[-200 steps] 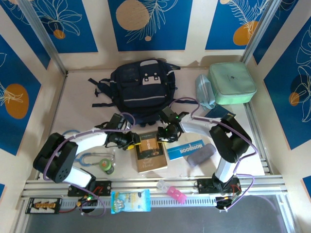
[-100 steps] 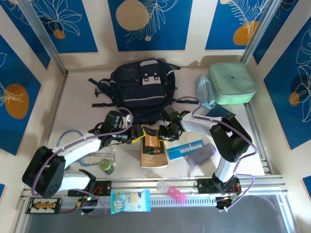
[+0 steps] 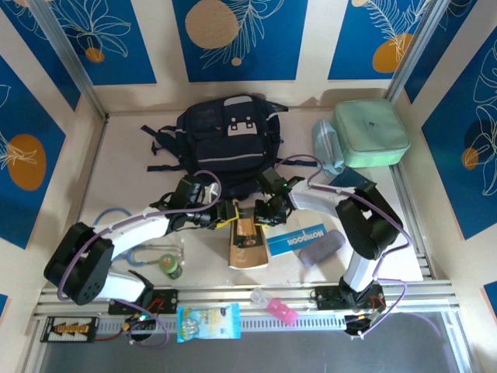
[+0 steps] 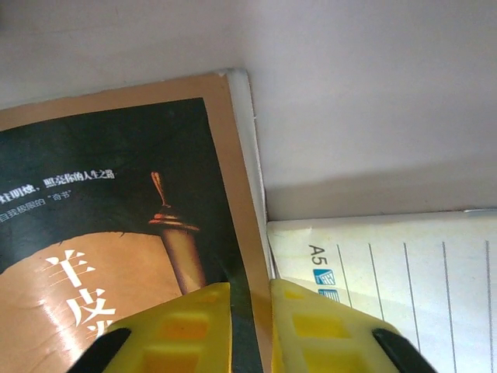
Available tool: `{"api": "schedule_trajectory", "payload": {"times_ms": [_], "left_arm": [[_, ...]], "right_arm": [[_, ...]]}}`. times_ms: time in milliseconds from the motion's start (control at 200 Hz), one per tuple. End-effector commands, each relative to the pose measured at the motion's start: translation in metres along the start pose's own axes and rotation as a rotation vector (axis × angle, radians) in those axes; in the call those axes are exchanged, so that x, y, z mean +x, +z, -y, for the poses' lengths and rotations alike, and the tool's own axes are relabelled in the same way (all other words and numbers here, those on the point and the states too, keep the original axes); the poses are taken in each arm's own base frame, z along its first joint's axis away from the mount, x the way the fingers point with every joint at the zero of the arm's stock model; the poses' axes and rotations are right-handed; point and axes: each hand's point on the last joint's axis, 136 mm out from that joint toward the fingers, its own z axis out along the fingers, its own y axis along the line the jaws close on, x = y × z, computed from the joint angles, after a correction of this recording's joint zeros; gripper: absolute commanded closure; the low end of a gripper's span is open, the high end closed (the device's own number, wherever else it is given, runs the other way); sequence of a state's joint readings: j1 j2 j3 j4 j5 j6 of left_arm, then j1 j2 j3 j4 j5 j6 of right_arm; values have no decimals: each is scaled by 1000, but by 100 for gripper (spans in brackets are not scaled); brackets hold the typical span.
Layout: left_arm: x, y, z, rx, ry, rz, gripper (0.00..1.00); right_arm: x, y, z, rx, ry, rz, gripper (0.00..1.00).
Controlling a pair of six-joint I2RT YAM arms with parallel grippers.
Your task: Pack books, pencil case, and school supplies into a backpack
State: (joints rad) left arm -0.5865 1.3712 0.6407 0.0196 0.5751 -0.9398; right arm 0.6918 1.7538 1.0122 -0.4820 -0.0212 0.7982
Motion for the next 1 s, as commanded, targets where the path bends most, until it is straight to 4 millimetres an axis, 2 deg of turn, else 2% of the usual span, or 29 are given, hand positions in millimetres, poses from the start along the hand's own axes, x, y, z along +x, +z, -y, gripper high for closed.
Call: {"api": "schedule_trajectory", "payload": {"times_ms": [0, 215, 445, 605, 735, 815, 890, 995], "left_arm": [[13, 6, 1, -21, 53, -48, 56], [13, -1, -40, -228, 11, -8, 50], [12, -6, -48, -275, 13, 5, 43], [13, -16, -68, -380, -6, 18, 32], [15, -20, -81, -428, -32, 21, 29], [14, -20, -81, -426, -31, 19, 29], [13, -13, -71, -370, -16, 2, 32], [16, -5, -64, -311, -12, -29, 44]], "right_arm": [[15, 36, 43, 175, 45, -54, 87], [19, 40, 55, 234, 53, -78, 88], [24, 45, 63, 273, 61, -110, 89], [27, 49, 71, 303, 72, -133, 89], [29, 51, 75, 316, 81, -143, 89], [29, 52, 77, 318, 83, -146, 90], [30, 53, 78, 320, 84, -151, 90], [30, 54, 79, 319, 84, -153, 90]]}}
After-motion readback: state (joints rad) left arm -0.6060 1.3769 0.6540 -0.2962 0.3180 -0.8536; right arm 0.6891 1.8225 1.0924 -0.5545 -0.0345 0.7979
